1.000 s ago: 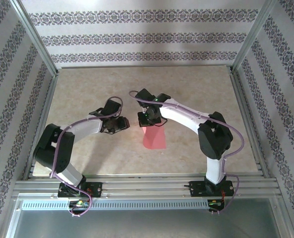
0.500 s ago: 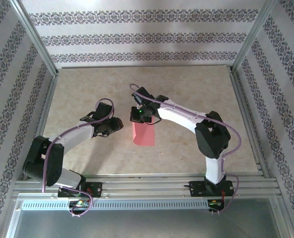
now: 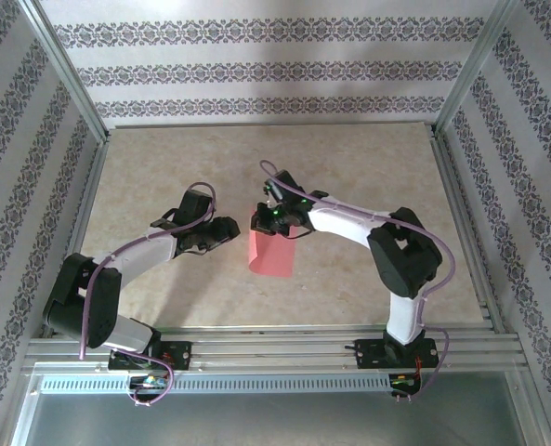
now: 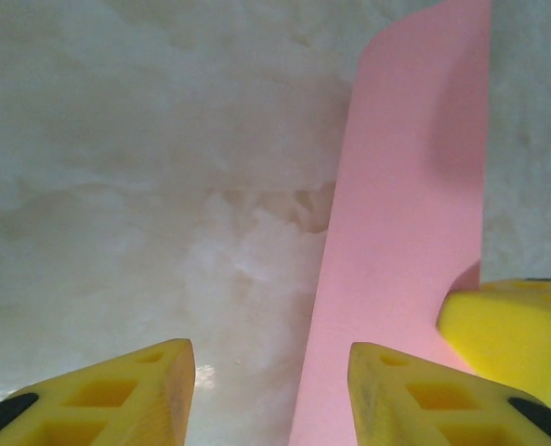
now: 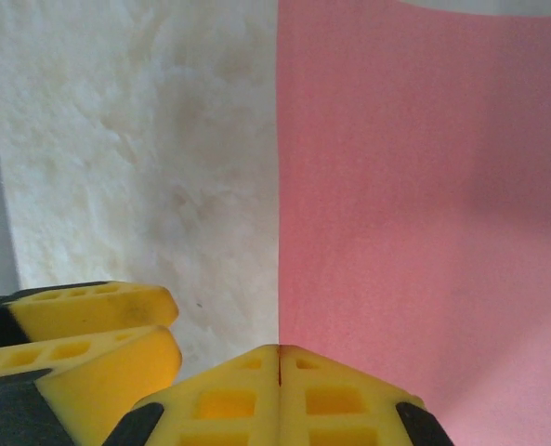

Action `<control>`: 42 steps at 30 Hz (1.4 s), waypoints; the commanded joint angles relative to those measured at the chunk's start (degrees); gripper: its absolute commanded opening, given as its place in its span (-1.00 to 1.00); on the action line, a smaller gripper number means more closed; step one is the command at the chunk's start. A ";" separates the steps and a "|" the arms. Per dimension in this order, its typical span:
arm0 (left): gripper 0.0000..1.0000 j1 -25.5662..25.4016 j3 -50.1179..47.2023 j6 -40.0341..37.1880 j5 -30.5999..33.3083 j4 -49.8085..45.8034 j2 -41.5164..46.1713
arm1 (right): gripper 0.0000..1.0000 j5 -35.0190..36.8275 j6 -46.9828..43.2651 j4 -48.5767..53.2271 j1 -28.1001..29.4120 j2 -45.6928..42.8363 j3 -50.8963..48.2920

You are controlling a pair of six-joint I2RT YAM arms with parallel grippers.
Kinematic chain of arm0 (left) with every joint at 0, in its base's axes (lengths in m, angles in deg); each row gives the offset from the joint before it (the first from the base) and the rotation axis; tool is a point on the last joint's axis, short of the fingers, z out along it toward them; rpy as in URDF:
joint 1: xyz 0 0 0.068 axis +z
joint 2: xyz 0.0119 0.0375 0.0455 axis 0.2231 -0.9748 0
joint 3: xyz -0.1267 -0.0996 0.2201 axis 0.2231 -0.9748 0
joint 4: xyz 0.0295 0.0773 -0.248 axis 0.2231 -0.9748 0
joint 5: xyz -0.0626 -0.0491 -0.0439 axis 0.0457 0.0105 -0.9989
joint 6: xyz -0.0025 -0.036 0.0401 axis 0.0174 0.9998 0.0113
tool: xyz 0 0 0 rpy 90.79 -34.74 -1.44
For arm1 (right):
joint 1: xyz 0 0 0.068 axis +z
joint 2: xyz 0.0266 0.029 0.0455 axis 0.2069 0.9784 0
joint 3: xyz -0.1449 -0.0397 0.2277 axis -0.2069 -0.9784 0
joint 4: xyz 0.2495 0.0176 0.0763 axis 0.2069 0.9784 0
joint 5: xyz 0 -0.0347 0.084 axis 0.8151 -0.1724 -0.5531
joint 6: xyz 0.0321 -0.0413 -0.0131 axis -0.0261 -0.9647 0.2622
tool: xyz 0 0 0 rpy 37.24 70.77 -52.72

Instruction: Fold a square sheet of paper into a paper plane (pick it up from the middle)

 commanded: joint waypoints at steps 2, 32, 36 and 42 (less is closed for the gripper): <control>0.04 -0.30 0.41 -1.12 -4.51 3.63 -0.75 | -1.00 -4.84 0.81 -9.14 -2.31 -6.24 -5.35; 0.15 -11.16 12.93 -2.48 -5.68 -1.95 -15.37 | -1.00 7.23 -3.71 -9.39 -9.84 -14.61 -27.38; 0.14 -12.91 17.16 -2.56 -4.54 -5.11 -19.28 | -1.00 7.89 -2.96 -8.73 -10.55 -14.69 -27.81; 0.09 -14.59 22.09 -3.00 -3.64 -9.26 -24.05 | -1.00 8.50 -2.15 -8.25 -10.64 -14.96 -28.35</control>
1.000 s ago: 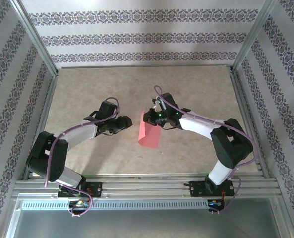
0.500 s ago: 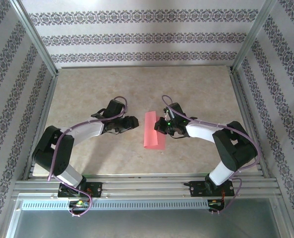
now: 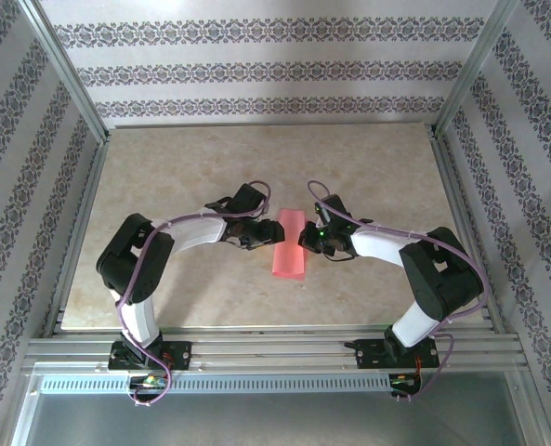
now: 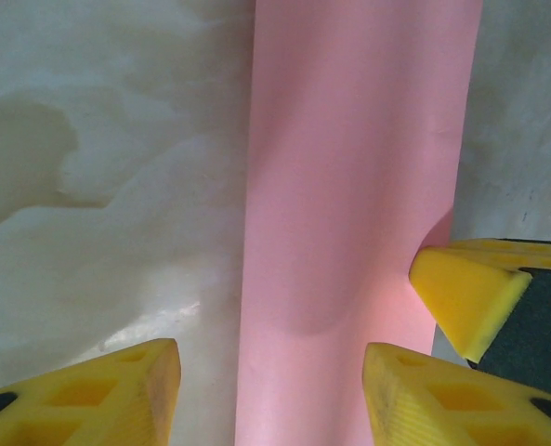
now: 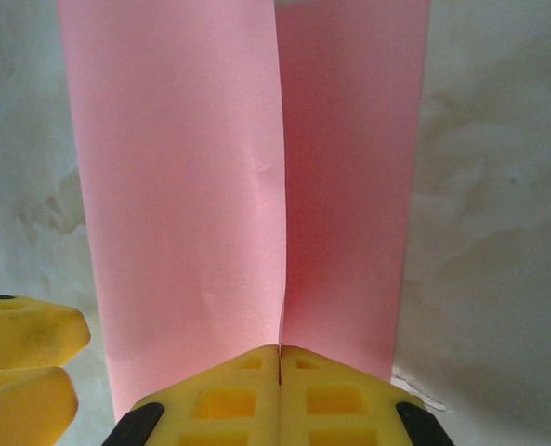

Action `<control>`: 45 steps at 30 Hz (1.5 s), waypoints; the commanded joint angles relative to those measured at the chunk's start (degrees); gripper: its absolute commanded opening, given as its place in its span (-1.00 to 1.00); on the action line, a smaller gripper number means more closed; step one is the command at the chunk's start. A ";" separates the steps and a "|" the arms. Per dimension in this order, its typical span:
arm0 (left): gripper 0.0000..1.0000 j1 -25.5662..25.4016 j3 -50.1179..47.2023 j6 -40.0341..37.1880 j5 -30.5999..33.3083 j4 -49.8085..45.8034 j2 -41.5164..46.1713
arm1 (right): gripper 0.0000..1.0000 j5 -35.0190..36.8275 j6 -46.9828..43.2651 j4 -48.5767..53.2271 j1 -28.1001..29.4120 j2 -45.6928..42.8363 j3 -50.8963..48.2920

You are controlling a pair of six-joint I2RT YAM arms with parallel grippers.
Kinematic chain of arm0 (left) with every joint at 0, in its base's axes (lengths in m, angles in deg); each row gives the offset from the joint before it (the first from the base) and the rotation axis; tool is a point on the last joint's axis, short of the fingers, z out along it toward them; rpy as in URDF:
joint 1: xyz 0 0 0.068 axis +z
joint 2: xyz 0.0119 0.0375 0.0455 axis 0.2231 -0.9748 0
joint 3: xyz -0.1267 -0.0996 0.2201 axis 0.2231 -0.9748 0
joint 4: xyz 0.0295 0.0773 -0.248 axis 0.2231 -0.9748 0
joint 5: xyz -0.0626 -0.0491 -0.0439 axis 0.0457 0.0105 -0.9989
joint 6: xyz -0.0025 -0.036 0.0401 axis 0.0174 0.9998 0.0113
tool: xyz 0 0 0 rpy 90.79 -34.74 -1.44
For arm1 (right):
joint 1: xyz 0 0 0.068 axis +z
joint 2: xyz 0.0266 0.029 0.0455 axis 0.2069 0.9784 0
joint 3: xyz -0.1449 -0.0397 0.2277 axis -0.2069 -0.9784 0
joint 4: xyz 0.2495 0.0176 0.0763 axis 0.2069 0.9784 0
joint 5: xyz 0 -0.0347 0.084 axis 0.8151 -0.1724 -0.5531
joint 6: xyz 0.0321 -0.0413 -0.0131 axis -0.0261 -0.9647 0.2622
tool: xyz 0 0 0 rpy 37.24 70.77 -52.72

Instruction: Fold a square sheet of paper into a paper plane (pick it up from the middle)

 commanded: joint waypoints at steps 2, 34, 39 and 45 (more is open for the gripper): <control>0.05 -1.38 2.97 -1.13 0.84 -4.93 -2.19 | -1.00 1.30 0.38 1.11 -0.52 -1.36 -1.12; -0.31 -1.73 9.73 -5.62 2.77 -11.61 -8.99 | -0.41 -0.69 2.18 2.45 -4.64 -7.14 -2.22; -0.31 -2.33 10.23 -6.56 3.25 -12.62 -9.67 | -0.11 2.18 -0.68 5.40 -7.05 -10.69 -2.98; -0.31 -2.70 10.69 -8.15 3.95 -14.18 -10.35 | -0.07 2.36 -1.28 5.37 -7.99 -11.61 -3.81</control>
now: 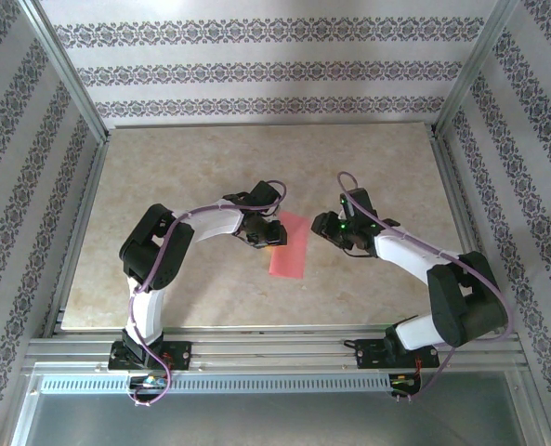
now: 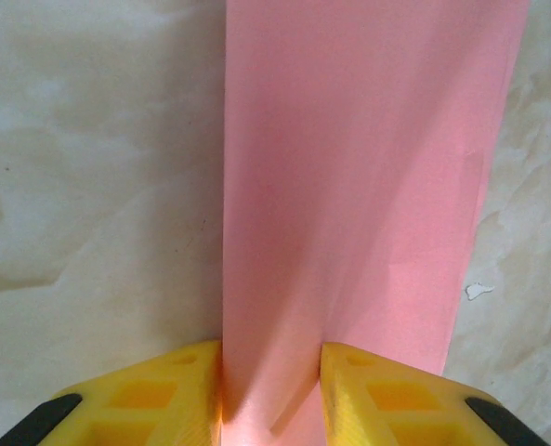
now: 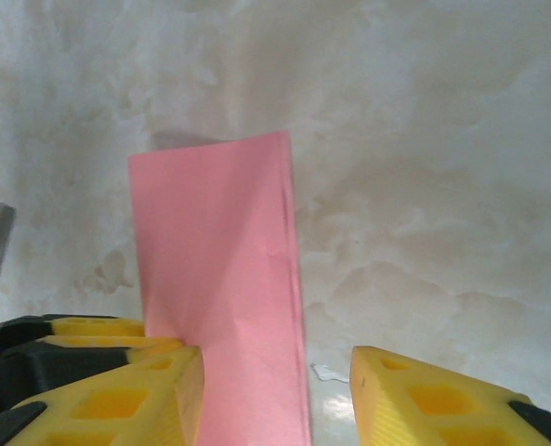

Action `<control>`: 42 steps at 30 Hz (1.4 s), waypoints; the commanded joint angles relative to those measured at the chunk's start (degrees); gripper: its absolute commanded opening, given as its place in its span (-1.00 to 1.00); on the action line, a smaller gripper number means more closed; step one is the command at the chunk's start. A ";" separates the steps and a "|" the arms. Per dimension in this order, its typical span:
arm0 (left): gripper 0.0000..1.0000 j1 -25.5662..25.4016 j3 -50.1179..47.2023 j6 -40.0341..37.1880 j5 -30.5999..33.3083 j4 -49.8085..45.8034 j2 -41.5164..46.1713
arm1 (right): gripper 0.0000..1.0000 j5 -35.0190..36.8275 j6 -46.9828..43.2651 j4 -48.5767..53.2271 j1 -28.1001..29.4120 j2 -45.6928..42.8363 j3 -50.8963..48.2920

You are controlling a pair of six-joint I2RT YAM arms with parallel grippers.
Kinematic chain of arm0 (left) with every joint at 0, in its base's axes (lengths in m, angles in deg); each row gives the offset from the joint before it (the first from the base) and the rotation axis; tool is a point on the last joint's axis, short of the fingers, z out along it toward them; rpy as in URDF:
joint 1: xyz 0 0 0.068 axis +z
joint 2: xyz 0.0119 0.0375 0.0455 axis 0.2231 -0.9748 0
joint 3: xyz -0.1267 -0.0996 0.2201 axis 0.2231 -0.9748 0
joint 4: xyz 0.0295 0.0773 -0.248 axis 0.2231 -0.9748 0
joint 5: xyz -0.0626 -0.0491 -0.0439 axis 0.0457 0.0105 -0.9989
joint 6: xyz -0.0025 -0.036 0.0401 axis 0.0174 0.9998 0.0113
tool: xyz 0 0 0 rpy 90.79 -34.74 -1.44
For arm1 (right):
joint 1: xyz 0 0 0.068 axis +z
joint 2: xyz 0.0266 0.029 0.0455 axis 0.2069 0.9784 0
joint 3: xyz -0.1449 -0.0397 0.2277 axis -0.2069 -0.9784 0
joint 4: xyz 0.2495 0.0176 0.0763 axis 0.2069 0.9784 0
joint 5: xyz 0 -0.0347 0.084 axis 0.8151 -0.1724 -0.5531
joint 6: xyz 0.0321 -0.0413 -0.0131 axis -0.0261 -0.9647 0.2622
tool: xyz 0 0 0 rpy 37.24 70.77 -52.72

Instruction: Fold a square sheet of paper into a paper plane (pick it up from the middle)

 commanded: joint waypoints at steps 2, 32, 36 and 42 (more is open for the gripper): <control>-0.31 -1.05 0.65 -2.45 1.53 -5.06 -1.95 | -0.07 1.34 -1.50 1.69 -0.23 -0.51 -1.04; -0.26 -1.21 1.08 -2.61 2.47 -7.14 -5.00 | -0.09 -3.13 -0.53 -2.20 -0.07 3.20 -0.52; -0.26 -1.21 1.16 -2.82 2.31 -7.66 -5.47 | -0.09 -4.06 -0.36 -3.02 0.20 4.04 -0.21; -0.26 -1.26 1.26 -2.98 2.77 -7.90 -5.73 | -0.14 -7.50 -0.39 -4.84 0.73 5.69 0.97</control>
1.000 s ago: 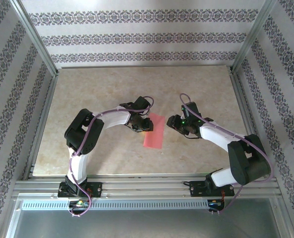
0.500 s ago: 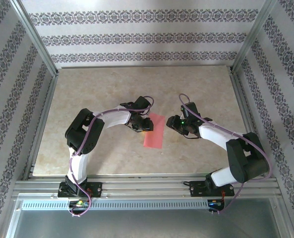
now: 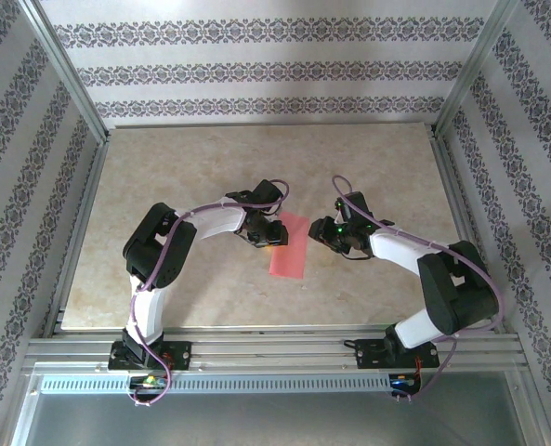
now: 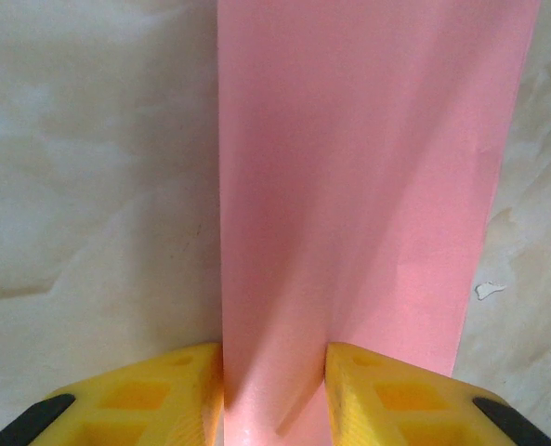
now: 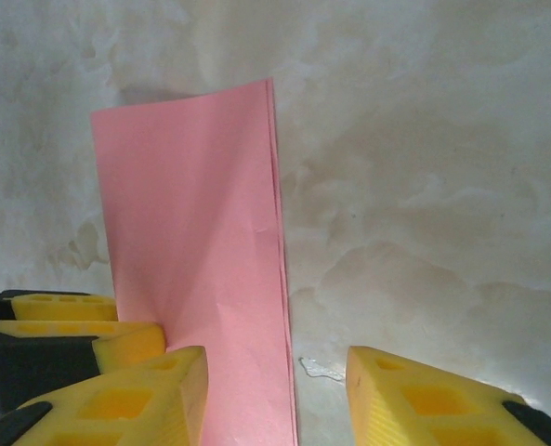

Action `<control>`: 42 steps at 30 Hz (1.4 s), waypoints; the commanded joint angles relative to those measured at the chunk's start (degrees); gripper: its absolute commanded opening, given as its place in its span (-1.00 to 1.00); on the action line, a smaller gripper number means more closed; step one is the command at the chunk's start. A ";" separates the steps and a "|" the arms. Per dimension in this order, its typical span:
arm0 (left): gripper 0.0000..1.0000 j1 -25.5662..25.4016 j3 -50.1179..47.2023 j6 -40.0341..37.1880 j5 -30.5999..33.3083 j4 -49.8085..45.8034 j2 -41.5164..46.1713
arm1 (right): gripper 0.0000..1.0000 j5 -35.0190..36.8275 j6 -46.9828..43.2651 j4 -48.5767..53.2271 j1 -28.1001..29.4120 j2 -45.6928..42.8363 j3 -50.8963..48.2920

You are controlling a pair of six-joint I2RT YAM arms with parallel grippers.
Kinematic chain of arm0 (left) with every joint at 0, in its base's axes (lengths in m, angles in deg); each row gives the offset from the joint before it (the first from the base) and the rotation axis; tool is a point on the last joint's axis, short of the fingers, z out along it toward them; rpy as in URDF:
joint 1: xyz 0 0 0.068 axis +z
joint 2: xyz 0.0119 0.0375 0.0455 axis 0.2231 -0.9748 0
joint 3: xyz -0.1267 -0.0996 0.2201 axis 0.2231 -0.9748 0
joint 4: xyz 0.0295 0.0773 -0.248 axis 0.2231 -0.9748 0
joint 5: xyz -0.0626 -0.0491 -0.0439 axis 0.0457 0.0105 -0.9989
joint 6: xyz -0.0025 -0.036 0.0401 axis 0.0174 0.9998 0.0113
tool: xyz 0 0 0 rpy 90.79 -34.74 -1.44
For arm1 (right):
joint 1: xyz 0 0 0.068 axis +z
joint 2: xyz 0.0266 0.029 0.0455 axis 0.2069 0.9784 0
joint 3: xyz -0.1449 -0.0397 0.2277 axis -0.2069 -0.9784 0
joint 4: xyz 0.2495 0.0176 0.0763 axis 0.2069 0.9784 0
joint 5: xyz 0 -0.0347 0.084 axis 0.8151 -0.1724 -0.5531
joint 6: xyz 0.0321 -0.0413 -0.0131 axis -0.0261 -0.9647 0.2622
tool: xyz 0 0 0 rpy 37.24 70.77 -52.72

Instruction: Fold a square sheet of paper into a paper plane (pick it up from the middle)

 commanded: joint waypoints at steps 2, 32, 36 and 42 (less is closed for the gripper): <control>-0.26 -1.06 -1.22 -1.56 2.29 -4.93 -4.31 | -0.19 -4.93 0.39 -2.77 0.94 2.03 2.26; -0.25 -1.14 -1.83 -1.82 2.40 -6.41 -6.60 | -0.54 -13.70 -0.05 -4.59 2.78 12.53 7.04; -0.25 -1.14 -2.28 -1.73 2.57 -6.44 -6.63 | -0.54 -13.26 -0.39 -4.24 2.80 13.01 6.95; -0.23 -1.15 -2.03 -1.64 2.45 -6.51 -6.81 | -0.54 -13.16 -0.67 -3.71 2.83 13.93 7.13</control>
